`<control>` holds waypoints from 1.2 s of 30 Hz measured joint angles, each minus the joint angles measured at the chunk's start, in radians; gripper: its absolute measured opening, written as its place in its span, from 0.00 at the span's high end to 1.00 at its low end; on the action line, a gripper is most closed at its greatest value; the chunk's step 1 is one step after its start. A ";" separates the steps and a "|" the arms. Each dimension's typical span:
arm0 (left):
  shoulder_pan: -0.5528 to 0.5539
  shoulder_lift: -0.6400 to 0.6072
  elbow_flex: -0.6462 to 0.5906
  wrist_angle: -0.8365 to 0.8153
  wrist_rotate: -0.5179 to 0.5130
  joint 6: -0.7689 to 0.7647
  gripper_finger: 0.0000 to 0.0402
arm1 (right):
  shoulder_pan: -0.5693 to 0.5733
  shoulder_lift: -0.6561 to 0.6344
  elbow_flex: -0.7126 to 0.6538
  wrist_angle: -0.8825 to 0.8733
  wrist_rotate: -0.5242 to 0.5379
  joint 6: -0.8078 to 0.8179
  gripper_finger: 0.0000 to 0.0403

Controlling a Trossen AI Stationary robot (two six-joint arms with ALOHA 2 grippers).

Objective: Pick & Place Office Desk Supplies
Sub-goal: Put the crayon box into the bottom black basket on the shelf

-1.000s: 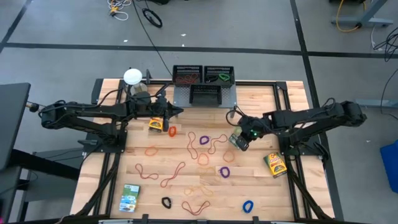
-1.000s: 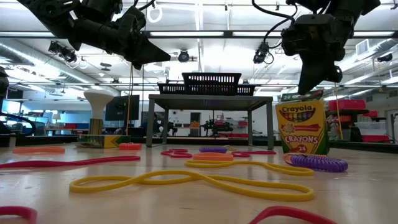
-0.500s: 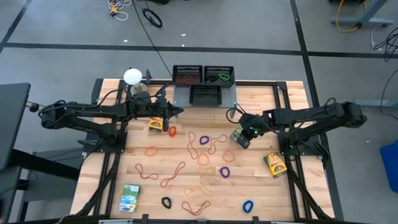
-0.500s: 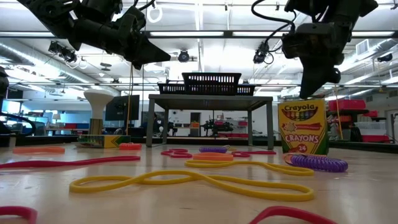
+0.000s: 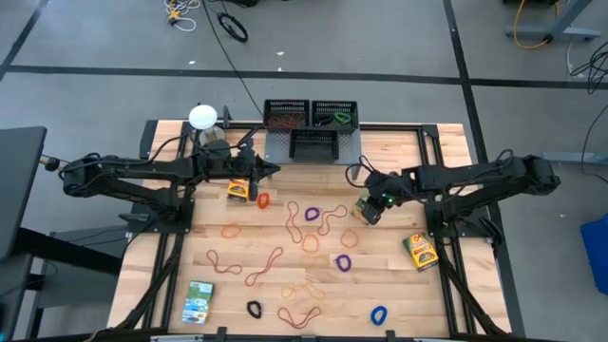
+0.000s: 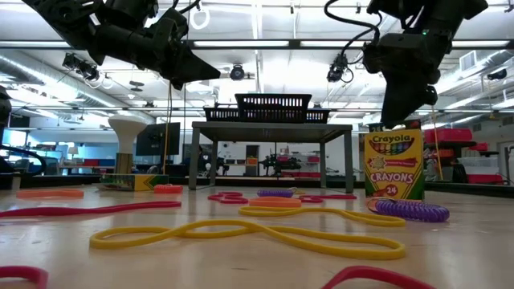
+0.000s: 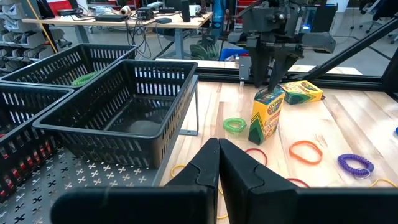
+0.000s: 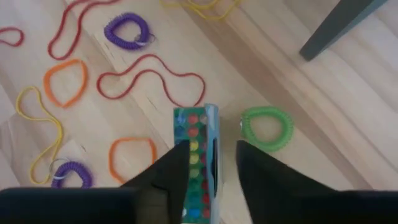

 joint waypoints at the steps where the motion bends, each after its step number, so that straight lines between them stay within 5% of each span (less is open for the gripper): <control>1: 0.000 0.000 0.000 0.000 0.000 0.000 0.97 | 0.002 0.000 0.009 -0.002 0.000 0.000 0.60; 9: 0.000 0.000 0.000 0.000 0.000 0.000 0.97 | 0.050 0.032 0.063 -0.063 0.006 0.025 0.31; 18: 0.000 0.000 0.000 -0.001 0.000 0.000 0.97 | 0.059 0.195 0.063 -0.091 -0.031 0.067 0.29; 23: 0.000 0.000 0.000 0.000 0.000 0.000 0.97 | 0.057 0.234 0.063 -0.072 -0.059 0.071 0.36; 36: 0.000 0.000 0.000 0.000 0.000 0.000 0.97 | 0.057 0.233 0.173 -0.095 -0.061 0.116 0.76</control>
